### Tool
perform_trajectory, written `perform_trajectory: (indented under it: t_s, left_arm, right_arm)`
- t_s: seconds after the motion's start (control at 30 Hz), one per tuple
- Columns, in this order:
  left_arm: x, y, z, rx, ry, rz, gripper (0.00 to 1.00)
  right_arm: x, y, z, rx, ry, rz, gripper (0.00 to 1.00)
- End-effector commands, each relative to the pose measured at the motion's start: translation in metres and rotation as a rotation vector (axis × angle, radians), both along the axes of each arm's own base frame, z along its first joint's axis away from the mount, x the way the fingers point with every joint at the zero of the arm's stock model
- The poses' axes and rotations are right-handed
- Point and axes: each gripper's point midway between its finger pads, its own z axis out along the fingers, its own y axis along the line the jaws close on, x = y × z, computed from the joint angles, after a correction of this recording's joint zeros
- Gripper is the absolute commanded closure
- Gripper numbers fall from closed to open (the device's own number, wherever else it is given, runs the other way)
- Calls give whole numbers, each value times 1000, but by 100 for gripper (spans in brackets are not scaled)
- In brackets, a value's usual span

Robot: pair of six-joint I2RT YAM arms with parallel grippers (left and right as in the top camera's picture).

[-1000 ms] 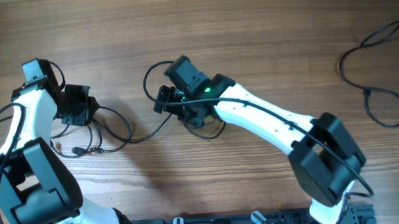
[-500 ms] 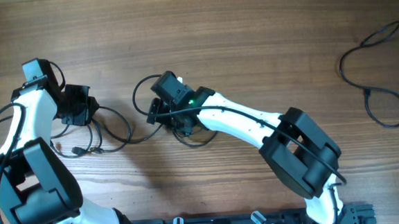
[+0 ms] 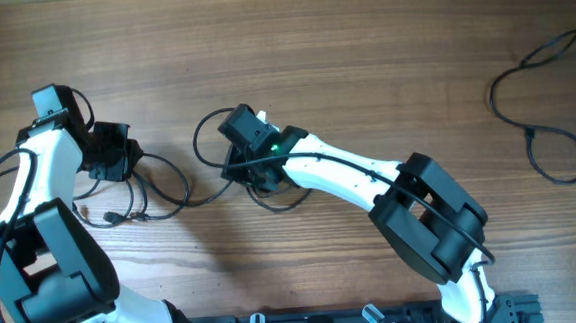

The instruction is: Untangle cables

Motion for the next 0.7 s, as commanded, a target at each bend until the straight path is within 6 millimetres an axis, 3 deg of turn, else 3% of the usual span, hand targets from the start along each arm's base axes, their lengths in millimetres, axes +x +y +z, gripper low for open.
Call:
perform_trajectory:
  t_s: [0.0,0.07,0.27,0.37,0.57,0.67]
  left_arm:
    - [-4,-1,-6,3,23,7,93]
    - [-4,-1,-6,3,23,7,94]
    - [-4,-1,-6,3,24,6,93]
    - [-4,-1,-6,3,24,6,94]
    - [-4,-1,-6,3,24,7,93]
    - [-4,-1,-6,3,23,7,93]
  right_arm:
    - [4,-5,-12,-45,-28,15,73]
    - [5,-6,-12,-62,-59,58,96]
    - [11,-9,-4,-84,-142,163,96]
    - [18,-15,25,-69,-204,199,96]
    - [26,-21,117,-9,-445,342,96]
    - [26,-34,158,-9,-536,321,96]
